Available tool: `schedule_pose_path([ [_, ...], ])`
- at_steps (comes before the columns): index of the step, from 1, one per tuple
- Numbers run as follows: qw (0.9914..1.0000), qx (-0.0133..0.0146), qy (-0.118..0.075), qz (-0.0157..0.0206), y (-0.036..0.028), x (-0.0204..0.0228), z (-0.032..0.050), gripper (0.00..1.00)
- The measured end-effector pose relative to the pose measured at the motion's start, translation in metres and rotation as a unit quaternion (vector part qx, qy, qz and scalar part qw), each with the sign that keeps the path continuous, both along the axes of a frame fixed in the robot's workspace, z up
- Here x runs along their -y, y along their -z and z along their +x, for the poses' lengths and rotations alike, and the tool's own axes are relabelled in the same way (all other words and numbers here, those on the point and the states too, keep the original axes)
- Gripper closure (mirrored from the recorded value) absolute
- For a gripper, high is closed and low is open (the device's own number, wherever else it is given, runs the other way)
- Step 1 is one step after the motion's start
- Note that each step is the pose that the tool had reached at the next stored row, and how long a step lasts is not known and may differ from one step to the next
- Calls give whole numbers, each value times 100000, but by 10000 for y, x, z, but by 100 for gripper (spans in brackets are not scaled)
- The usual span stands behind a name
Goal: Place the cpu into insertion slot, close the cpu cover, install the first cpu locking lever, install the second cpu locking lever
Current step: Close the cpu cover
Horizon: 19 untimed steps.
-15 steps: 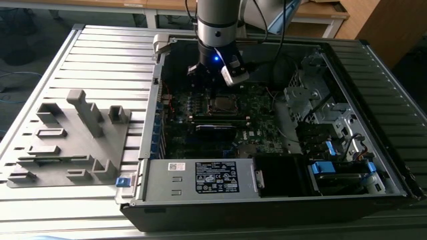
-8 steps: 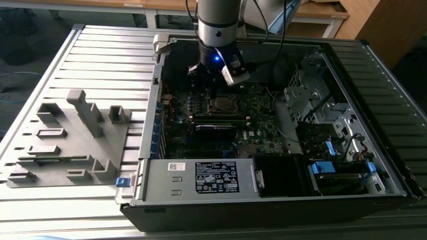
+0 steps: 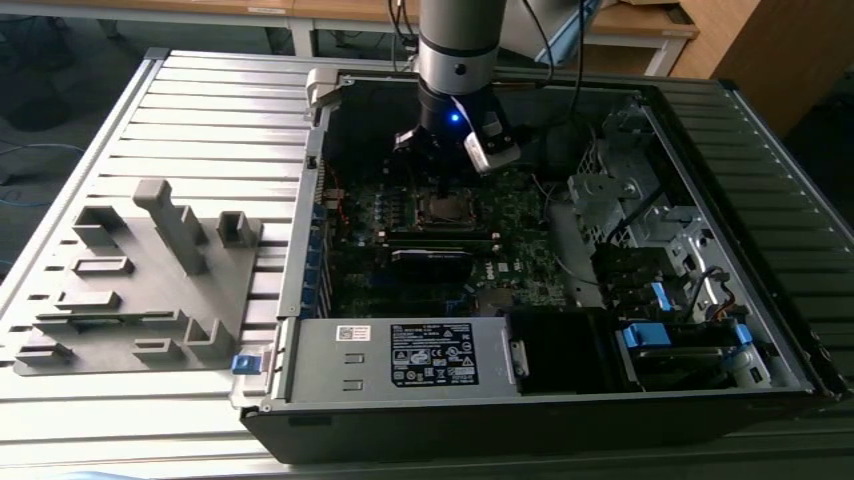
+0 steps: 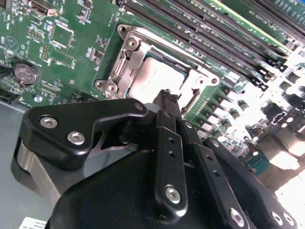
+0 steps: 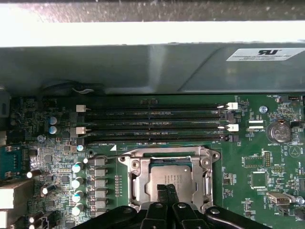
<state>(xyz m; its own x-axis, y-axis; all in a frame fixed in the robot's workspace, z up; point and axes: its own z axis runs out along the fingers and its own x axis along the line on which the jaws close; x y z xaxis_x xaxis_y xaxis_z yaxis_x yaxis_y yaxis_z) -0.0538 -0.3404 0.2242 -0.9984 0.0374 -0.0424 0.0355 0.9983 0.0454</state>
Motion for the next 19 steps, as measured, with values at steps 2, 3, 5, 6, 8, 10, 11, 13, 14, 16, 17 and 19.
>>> schedule_pose_path([
  [2,100000,0,-2,-1,0,0,0,89],
  [3,100000,-1,0,-3,-3,0,1,89],
  [5,100000,-2,-1,-6,-13,0,1,89],
  [6,100000,5,1,7,-12,-1,1,89],
  [8,100000,5,-1,6,-13,0,1,89],
  [10,100000,4,0,4,-13,0,0,89],
  [11,100000,0,-4,1,-14,0,1,89],
  [13,100000,-4,-10,-7,-14,0,11,89],
  [14,100000,-2,-3,-6,-14,0,21,89],
  [16,100000,-5,-6,-4,-14,0,47,89],
  [17,100000,1,-23,0,-14,0,52,89],
  [19,99999,-1,-337,-6,-13,0,53,89],
])
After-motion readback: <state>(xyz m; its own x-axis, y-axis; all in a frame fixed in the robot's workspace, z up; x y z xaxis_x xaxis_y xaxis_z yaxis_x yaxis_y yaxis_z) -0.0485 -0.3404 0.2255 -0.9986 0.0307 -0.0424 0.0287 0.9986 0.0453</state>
